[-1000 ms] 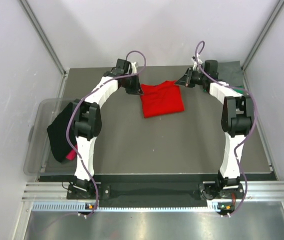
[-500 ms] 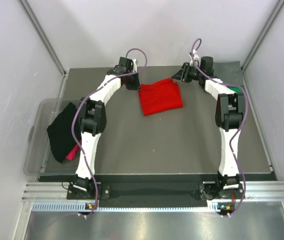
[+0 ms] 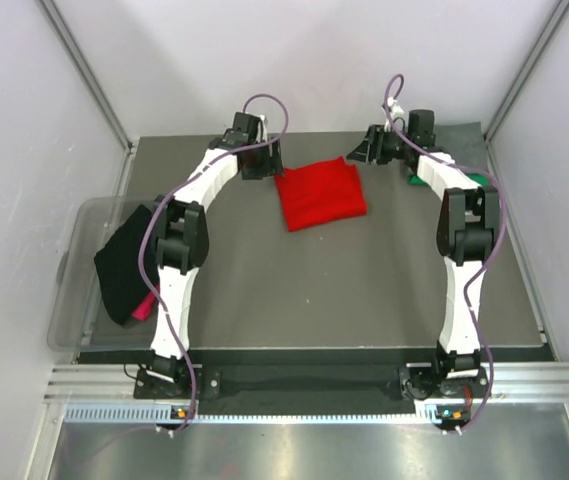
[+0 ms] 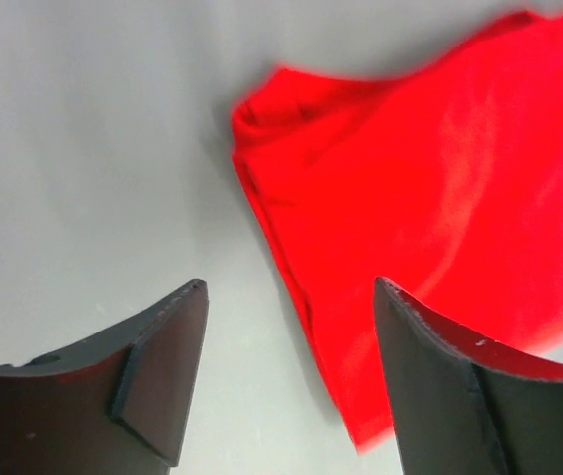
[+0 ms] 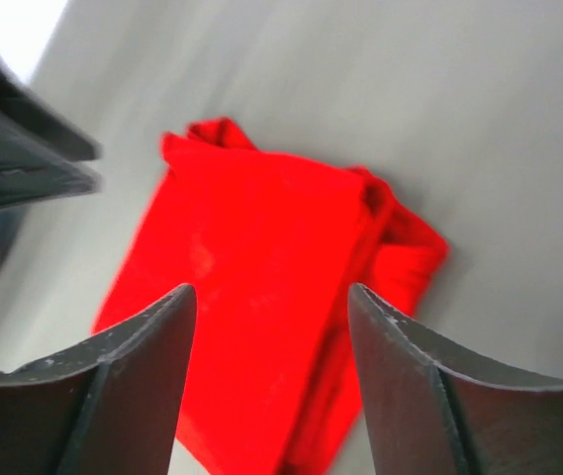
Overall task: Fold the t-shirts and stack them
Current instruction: Fold the tshirt, then neatly place the folded tshirt to the corner
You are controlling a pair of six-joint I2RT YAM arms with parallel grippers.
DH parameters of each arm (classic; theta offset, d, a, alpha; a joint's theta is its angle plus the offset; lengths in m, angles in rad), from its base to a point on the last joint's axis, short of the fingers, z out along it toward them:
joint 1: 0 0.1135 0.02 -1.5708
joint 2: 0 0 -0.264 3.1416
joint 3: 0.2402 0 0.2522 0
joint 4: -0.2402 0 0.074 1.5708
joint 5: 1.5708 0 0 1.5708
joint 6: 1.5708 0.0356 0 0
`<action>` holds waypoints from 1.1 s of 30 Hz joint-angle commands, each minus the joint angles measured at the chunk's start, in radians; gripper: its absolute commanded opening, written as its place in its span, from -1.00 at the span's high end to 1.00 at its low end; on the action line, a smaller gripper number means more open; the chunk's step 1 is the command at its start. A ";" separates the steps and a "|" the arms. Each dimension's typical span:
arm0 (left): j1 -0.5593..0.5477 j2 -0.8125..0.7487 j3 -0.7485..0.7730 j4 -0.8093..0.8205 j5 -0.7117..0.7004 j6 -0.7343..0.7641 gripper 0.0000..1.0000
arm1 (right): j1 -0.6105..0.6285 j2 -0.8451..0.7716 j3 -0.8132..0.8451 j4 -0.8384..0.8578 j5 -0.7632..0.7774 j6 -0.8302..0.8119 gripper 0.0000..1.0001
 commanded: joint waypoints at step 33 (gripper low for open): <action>0.015 0.095 -0.219 0.400 0.802 -0.330 -0.02 | -0.042 0.247 0.106 -0.259 -0.199 0.085 -0.65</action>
